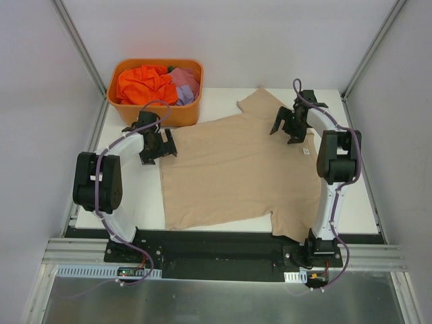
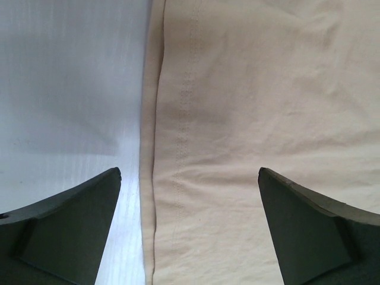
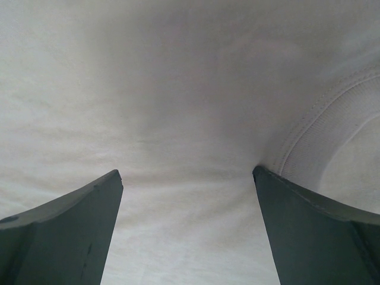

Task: Fold and stack the t-shirts
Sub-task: Flatten out the tshirt

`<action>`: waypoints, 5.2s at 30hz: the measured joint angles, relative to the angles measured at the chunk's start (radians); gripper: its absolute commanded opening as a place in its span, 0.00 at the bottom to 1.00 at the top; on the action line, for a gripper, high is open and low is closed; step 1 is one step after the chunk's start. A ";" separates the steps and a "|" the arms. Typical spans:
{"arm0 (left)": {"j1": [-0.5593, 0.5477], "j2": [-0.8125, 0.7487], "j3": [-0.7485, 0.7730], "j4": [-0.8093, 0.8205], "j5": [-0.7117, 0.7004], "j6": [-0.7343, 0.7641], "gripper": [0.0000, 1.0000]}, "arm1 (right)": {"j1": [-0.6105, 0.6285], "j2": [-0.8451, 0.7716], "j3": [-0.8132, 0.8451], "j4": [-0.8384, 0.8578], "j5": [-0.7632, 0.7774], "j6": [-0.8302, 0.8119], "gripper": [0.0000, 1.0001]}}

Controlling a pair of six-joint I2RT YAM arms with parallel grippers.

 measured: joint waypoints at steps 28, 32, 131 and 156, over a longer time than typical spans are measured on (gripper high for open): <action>-0.214 -0.146 -0.099 -0.055 0.059 -0.104 0.99 | 0.001 -0.222 -0.309 -0.013 0.043 -0.040 0.96; -0.214 -0.087 -0.014 -0.047 0.037 -0.097 0.99 | 0.005 -0.190 -0.260 -0.014 0.066 -0.046 0.96; -0.439 -0.020 0.204 0.019 0.121 -0.080 0.99 | -0.027 -0.573 -0.553 -0.051 0.176 -0.164 0.96; -0.338 0.505 0.666 -0.106 -0.094 0.008 0.99 | -0.012 -0.279 -0.399 -0.047 0.184 -0.119 0.96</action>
